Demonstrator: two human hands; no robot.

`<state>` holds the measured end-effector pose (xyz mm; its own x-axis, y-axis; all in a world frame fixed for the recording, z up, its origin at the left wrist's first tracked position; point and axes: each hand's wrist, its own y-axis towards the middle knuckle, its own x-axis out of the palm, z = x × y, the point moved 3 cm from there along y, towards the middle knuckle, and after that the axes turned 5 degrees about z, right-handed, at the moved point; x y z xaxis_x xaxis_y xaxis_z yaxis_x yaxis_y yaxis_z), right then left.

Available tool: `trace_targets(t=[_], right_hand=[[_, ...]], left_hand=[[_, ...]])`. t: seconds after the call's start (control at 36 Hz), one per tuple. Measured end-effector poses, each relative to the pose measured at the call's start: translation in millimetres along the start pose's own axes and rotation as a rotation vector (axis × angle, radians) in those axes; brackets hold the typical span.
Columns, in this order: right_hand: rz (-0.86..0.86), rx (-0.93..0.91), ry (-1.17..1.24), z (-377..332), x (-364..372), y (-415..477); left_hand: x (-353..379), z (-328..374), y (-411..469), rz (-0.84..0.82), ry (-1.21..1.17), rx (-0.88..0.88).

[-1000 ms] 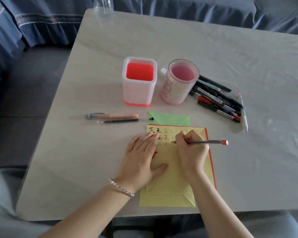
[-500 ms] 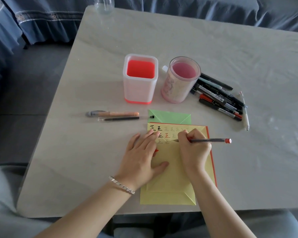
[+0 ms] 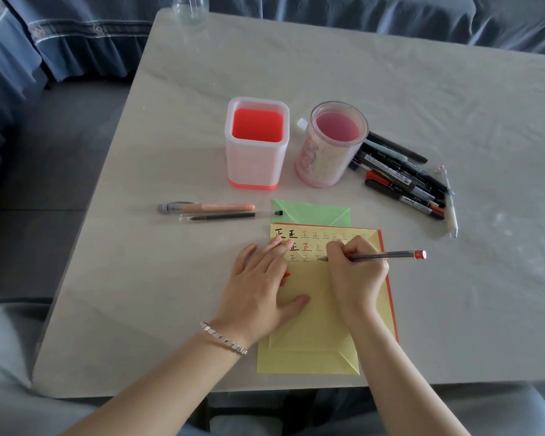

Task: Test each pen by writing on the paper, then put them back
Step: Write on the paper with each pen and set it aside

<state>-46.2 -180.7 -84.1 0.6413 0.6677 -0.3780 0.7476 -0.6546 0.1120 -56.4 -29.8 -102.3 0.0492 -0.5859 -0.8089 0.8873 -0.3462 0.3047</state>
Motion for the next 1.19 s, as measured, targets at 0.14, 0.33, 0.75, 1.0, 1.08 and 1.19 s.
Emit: trace_targets(t=[0.14,0.33,0.75,1.0,1.08,1.19], right_hand=[[0.000,-0.018,-0.017,-1.0,0.4,-0.6],[0.014,0.009,0.015,-1.4,-0.6,-0.8],[-0.020,0.001,-0.015,-3.8,0.3,-2.0],[-0.045,-0.026,-0.011,-1.2,2.1,-1.9],[-0.015,-0.026,-0.021,1.4,1.2,-1.4],[0.041,-0.034,-0.042,3.6,-1.3,-1.2]], left_hand=[[0.8,-0.6,-0.5,-0.022,0.004,-0.005],[-0.6,0.3,0.2,-0.018,0.006,0.002],[0.1,-0.1,-0.1,-0.023,0.001,-0.015],[0.1,-0.3,0.6,-0.043,0.012,-0.021],[-0.2,-0.2,0.0,-0.036,0.008,-0.021],[0.3,-0.5,-0.4,-0.052,0.015,-0.017]])
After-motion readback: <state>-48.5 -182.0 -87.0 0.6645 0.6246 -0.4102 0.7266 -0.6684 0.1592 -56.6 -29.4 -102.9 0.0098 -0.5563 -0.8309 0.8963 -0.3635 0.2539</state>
